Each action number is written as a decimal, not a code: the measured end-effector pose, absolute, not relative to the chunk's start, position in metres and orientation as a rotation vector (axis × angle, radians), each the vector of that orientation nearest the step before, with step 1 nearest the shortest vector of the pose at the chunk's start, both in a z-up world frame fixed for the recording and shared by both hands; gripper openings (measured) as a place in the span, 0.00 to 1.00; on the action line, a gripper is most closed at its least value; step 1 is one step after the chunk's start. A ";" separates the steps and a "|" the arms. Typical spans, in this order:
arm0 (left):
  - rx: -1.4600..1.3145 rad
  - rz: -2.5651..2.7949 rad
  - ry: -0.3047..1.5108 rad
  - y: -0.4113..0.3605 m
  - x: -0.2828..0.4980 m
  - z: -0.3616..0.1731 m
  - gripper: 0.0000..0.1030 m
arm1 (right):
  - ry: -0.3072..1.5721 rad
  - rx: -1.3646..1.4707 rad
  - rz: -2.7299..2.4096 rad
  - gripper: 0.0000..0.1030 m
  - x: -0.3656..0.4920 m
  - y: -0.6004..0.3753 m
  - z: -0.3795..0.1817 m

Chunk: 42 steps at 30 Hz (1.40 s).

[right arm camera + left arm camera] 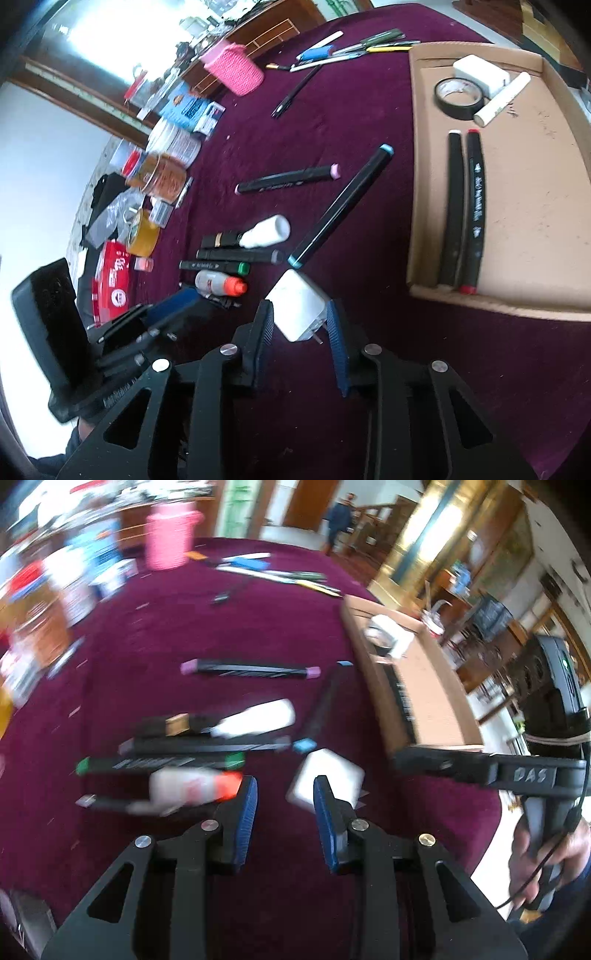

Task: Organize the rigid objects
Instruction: 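Move both tools back to the pile on the carpet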

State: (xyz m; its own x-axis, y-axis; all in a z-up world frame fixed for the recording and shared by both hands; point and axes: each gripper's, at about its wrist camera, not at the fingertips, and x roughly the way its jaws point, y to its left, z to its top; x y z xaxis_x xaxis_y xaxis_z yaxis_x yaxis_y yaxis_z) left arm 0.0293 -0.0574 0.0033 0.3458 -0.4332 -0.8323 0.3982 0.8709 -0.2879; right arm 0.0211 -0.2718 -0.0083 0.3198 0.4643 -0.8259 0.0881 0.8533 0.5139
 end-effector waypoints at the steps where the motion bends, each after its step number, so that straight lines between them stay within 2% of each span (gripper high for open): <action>1: -0.055 -0.513 1.096 -0.042 0.031 -0.001 0.28 | 1.238 0.521 0.265 0.26 0.021 -0.270 -0.009; 7: -0.382 -0.381 1.220 0.022 0.045 -0.034 0.28 | 1.249 0.504 0.272 0.26 0.018 -0.261 -0.008; 18: -0.626 -0.215 1.314 0.033 0.069 -0.067 0.28 | 1.252 0.508 0.275 0.26 0.014 -0.268 -0.011; 24: -0.525 -0.202 1.306 0.021 0.079 -0.064 0.28 | 1.252 0.530 0.269 0.26 0.013 -0.278 -0.015; 28: -0.274 -0.250 1.283 0.003 0.077 -0.058 0.26 | 1.260 0.521 0.291 0.28 0.016 -0.272 -0.017; 29: -0.264 -0.258 1.283 0.004 0.076 -0.057 0.24 | 1.263 0.515 0.298 0.31 0.017 -0.269 -0.017; 31: -0.246 -0.264 1.299 0.007 0.070 -0.059 0.13 | 1.265 0.507 0.308 0.33 0.017 -0.264 -0.017; 37: -0.464 -0.291 1.317 0.035 0.063 -0.065 0.13 | 1.263 0.499 0.320 0.33 0.018 -0.257 -0.019; 39: -0.536 -0.303 1.298 0.037 0.068 -0.061 0.18 | 1.268 0.503 0.318 0.33 0.018 -0.257 -0.021; 40: -0.566 -0.300 1.293 0.036 0.071 -0.058 0.26 | 1.270 0.503 0.318 0.33 0.018 -0.257 -0.022; 41: -0.570 -0.276 1.292 0.036 0.073 -0.057 0.41 | 1.272 0.503 0.319 0.33 0.018 -0.256 -0.022; 42: -0.582 -0.238 1.290 0.036 0.076 -0.056 0.46 | 1.273 0.501 0.321 0.33 0.018 -0.257 -0.023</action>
